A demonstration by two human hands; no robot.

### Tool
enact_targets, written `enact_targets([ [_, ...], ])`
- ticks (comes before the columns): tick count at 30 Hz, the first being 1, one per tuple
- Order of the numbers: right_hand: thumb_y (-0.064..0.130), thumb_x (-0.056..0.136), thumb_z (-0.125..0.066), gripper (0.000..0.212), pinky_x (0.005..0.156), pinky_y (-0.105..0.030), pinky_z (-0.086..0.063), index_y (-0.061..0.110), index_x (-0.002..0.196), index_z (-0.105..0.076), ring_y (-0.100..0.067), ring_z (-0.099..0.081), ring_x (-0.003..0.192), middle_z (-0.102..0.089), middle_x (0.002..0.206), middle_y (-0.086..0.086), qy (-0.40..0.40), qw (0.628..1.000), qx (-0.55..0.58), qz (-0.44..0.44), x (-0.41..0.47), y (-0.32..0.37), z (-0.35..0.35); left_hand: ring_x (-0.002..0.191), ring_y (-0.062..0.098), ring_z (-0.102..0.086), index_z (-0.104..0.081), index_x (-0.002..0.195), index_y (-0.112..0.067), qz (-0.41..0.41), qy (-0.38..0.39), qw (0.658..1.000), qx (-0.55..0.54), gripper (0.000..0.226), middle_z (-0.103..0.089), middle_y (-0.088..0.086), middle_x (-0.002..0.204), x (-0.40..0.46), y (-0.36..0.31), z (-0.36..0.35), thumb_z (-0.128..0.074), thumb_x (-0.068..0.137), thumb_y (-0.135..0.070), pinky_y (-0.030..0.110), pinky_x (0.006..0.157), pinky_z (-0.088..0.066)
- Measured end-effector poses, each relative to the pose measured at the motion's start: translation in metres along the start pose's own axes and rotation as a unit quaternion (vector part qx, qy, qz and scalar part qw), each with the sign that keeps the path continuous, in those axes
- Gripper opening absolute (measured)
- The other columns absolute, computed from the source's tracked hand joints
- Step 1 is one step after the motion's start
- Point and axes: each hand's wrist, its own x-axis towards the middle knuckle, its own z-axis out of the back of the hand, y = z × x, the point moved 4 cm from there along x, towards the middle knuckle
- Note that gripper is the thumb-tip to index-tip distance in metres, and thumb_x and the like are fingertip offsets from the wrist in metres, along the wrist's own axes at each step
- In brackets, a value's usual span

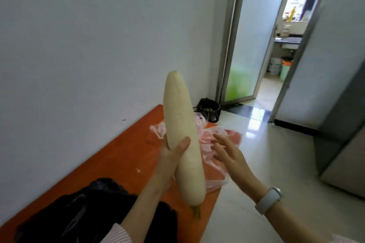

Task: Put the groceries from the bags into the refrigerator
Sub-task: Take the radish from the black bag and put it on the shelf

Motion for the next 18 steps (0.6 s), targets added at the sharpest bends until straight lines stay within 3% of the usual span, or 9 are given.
enact_targets([
  [2, 0.051, 0.078, -0.043, 0.058, 0.077, -0.011, -0.047, 0.034, 0.131, -0.030, 0.000, -0.051, 0.104, -0.047, 0.129, 0.005, 0.015, 0.999, -0.020, -0.033, -0.026, -0.015, 0.041, 0.099, 0.025, -0.064, -0.047, 0.125, -0.020, 0.012, 0.042, 0.999, -0.009, 0.079, -0.063, 0.007, 0.114, 0.002, 0.005, -0.065, -0.073, 0.059, -0.054, 0.044, 0.084, -0.054],
  [4, 0.050, 0.079, -0.049, 0.064, 0.067, -0.005, -0.045, 0.039, 0.133, -0.016, 0.009, -0.049, 0.095, -0.041, 0.118, 0.022, 0.045, 0.998, -0.028, -0.046, -0.043, -0.018, 0.064, 0.097, 0.020, -0.063, -0.043, 0.124, -0.023, 0.011, 0.063, 0.998, -0.005, 0.065, -0.061, 0.001, 0.111, 0.002, 0.010, -0.118, -0.069, 0.071, -0.051, 0.041, 0.085, -0.053],
  [6, 0.041, 0.083, -0.058, 0.071, 0.064, -0.005, -0.047, 0.037, 0.133, -0.008, 0.006, -0.051, 0.092, -0.038, 0.114, 0.021, 0.009, 0.998, -0.035, -0.056, -0.061, -0.034, 0.118, 0.094, 0.016, -0.061, -0.041, 0.121, -0.027, 0.010, 0.096, 0.995, 0.011, 0.049, -0.058, -0.003, 0.108, -0.004, 0.021, -0.194, -0.063, 0.081, -0.044, 0.039, 0.086, -0.052],
  [10, 0.032, 0.085, -0.061, 0.068, 0.060, -0.006, -0.047, 0.025, 0.134, -0.014, 0.001, -0.052, 0.085, -0.041, 0.109, 0.012, -0.136, 0.986, -0.060, -0.082, -0.097, -0.061, 0.240, 0.102, 0.009, -0.053, -0.022, 0.139, -0.031, -0.010, 0.222, 0.973, 0.068, 0.061, -0.046, -0.005, 0.122, -0.027, 0.039, -0.335, -0.055, 0.087, -0.037, 0.024, 0.081, -0.048],
  [13, 0.037, 0.084, -0.062, 0.061, 0.062, -0.009, -0.047, 0.029, 0.129, -0.021, -0.001, -0.051, 0.087, -0.044, 0.112, 0.007, -0.213, 0.969, -0.076, -0.094, -0.120, -0.075, 0.324, 0.118, 0.017, -0.048, -0.004, 0.135, -0.049, -0.044, 0.312, 0.945, 0.089, 0.074, -0.034, -0.005, 0.137, -0.037, 0.052, -0.426, -0.058, 0.087, -0.036, 0.032, 0.092, -0.048],
  [16, 0.058, 0.069, -0.063, 0.066, 0.074, -0.033, -0.055, 0.033, 0.122, -0.032, -0.011, -0.057, 0.093, -0.053, 0.114, 0.002, -0.282, 0.947, -0.108, -0.110, -0.139, -0.089, 0.407, 0.121, 0.021, -0.048, -0.004, 0.136, -0.051, -0.043, 0.365, 0.925, 0.094, 0.085, -0.033, 0.000, 0.143, -0.046, 0.067, -0.508, -0.064, 0.076, -0.049, 0.039, 0.094, -0.049],
  [18, 0.060, 0.067, -0.062, 0.069, 0.069, -0.030, -0.054, 0.033, 0.124, -0.033, -0.009, -0.057, 0.092, -0.053, 0.110, 0.006, -0.301, 0.937, -0.123, -0.128, -0.151, -0.096, 0.453, 0.116, 0.017, -0.051, -0.004, 0.140, -0.045, -0.034, 0.385, 0.920, 0.066, 0.084, -0.034, -0.003, 0.141, -0.052, 0.079, -0.557, -0.063, 0.080, -0.041, 0.028, 0.085, -0.051],
])
